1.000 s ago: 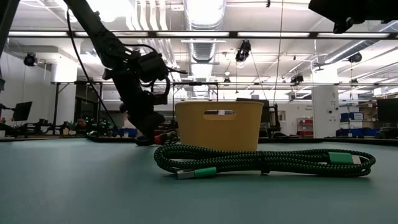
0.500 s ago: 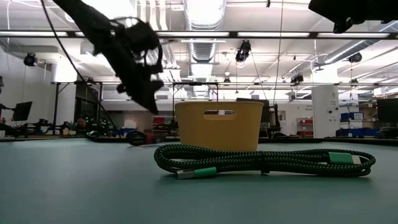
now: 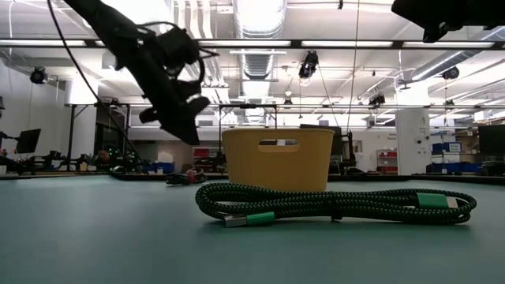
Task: Pick and place USB-C Cables
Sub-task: Put the black charger cable into the yellow bin
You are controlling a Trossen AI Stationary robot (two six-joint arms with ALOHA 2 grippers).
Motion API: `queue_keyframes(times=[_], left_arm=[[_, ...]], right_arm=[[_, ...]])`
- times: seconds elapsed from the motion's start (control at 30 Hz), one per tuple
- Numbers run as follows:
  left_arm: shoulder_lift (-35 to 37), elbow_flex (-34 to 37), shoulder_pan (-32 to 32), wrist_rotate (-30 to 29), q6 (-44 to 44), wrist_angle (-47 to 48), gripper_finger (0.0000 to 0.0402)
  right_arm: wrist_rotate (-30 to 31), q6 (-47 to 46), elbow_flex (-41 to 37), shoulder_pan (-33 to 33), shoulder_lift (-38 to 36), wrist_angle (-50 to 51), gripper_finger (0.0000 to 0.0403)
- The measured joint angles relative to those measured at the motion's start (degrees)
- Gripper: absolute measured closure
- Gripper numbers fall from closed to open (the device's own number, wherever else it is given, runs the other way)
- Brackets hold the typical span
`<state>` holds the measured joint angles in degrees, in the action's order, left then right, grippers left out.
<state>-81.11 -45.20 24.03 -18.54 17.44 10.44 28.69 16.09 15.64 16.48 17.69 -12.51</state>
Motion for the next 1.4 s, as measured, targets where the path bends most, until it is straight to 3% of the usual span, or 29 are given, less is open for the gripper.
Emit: queue_keyframes(times=[0.1, 0.27, 0.47, 0.67, 1.1, 1.4], left_arm=[[-3.4, -0.2, 0.2, -0.7, 4.1, -0.9, 0.0294], [-8.3, -0.6, 0.2, -8.8, 8.6, -0.9, 0.0218], [-10.7, -1.2, 0.3, -9.1, 9.3, -1.2, 0.0173], [-12.4, -0.5, 0.4, -11.4, 10.7, -2.7, 0.0169], [-18.7, -0.6, 0.4, -10.6, 11.0, -7.8, 0.0172], [-20.3, -0.6, 0.3, -10.5, 13.8, -9.2, 0.0249]], right_arm=[[0.0, 0.0, 0.0, 0.0, 0.0, 0.0, 0.0360], [0.0, 0.0, 0.0, 0.0, 0.0, 0.0, 0.0360], [0.0, 0.3, 0.0, 0.0, 0.0, 0.2, 0.0360], [0.0, 0.4, 0.0, 0.0, 0.0, 0.2, 0.0360], [0.0, 0.4, 0.0, 0.0, 0.0, 0.2, 0.0360], [0.0, 0.0, 0.0, 0.0, 0.0, 0.2, 0.0360]])
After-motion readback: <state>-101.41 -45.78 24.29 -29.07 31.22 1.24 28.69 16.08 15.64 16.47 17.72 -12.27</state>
